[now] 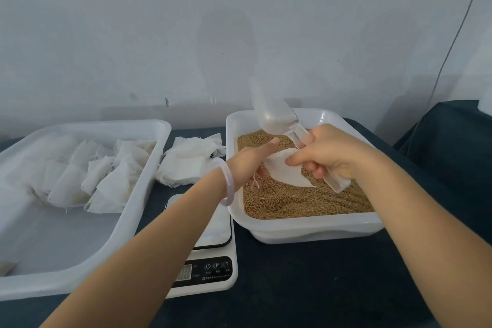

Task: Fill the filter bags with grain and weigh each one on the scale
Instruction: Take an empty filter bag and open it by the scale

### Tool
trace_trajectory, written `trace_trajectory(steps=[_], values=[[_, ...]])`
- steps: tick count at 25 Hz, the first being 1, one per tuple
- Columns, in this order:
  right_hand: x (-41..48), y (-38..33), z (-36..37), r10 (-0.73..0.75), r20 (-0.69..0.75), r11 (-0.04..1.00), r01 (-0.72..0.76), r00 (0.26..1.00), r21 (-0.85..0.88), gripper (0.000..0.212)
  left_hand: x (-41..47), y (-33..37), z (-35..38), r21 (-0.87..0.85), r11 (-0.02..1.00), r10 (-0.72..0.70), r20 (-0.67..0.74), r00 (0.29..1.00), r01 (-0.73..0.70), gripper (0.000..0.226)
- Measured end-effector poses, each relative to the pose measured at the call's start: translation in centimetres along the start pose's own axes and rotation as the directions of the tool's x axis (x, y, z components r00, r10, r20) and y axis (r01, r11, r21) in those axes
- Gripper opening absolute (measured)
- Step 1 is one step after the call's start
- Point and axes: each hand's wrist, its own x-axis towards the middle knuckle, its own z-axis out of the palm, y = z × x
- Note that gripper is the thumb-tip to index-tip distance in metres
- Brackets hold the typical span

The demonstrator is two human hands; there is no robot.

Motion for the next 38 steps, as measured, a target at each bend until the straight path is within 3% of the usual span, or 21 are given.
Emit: trace_trajectory(steps=[3,5,7,9,14,24,30,32,34,36,38], values=[[-0.3,0.1,-0.8,0.059,0.086,0.995,-0.066,0.995,0.080,0.030,-0.8,-0.2,-0.5,0.140,0.961,0.209,0.188,0.960,-0.237,0.036],[-0.5,0.2,-0.9,0.080,0.130,0.987,-0.097,0.988,0.128,0.027,-0.8,-0.3,-0.5,0.174,0.940,0.270,0.153,0.951,-0.295,0.028],[-0.7,0.4,-1.1,0.088,0.135,0.980,-0.110,0.987,0.163,0.026,-0.5,-0.3,-0.4,0.209,0.939,0.271,0.038,0.962,-0.273,0.012],[-0.8,0.5,-1.3,0.065,0.071,0.985,-0.076,0.995,0.156,0.027,-0.2,-0.3,-0.5,0.259,0.949,0.199,-0.050,0.979,-0.179,0.024],[-0.9,0.4,-1.0,-0.063,-0.031,0.990,0.067,0.998,0.127,0.025,0.1,-0.6,-0.1,0.448,0.891,0.116,-0.082,0.990,-0.067,0.021],[-0.5,0.8,-0.1,-0.081,0.117,0.997,0.080,0.990,0.016,0.013,-0.1,-0.7,-0.4,0.346,0.933,0.130,-0.054,0.990,-0.104,0.019],[-1.0,1.0,-0.5,-0.124,0.264,0.990,0.101,0.957,0.099,0.014,-0.1,-0.8,-0.3,0.383,0.920,0.114,-0.051,0.992,-0.086,0.044],[-1.2,1.0,-0.7,-0.141,0.280,0.985,0.107,0.950,0.134,0.009,-0.3,-0.5,-0.6,0.204,0.977,0.047,0.081,0.996,-0.063,0.042],[-1.4,0.8,-0.9,-0.156,0.314,0.981,0.110,0.937,0.160,0.007,-0.4,0.1,-1.1,-0.081,0.996,0.000,0.354,0.935,0.030,0.038],[-1.4,0.5,-0.9,-0.173,0.335,0.979,0.124,0.926,0.163,0.009,-0.2,0.4,-1.1,-0.153,0.984,0.004,0.517,0.856,0.088,0.036],[-1.4,0.3,-0.9,-0.195,0.326,0.975,0.148,0.925,0.164,0.009,0.0,0.6,-0.6,-0.147,0.982,-0.023,0.539,0.842,0.121,0.031]])
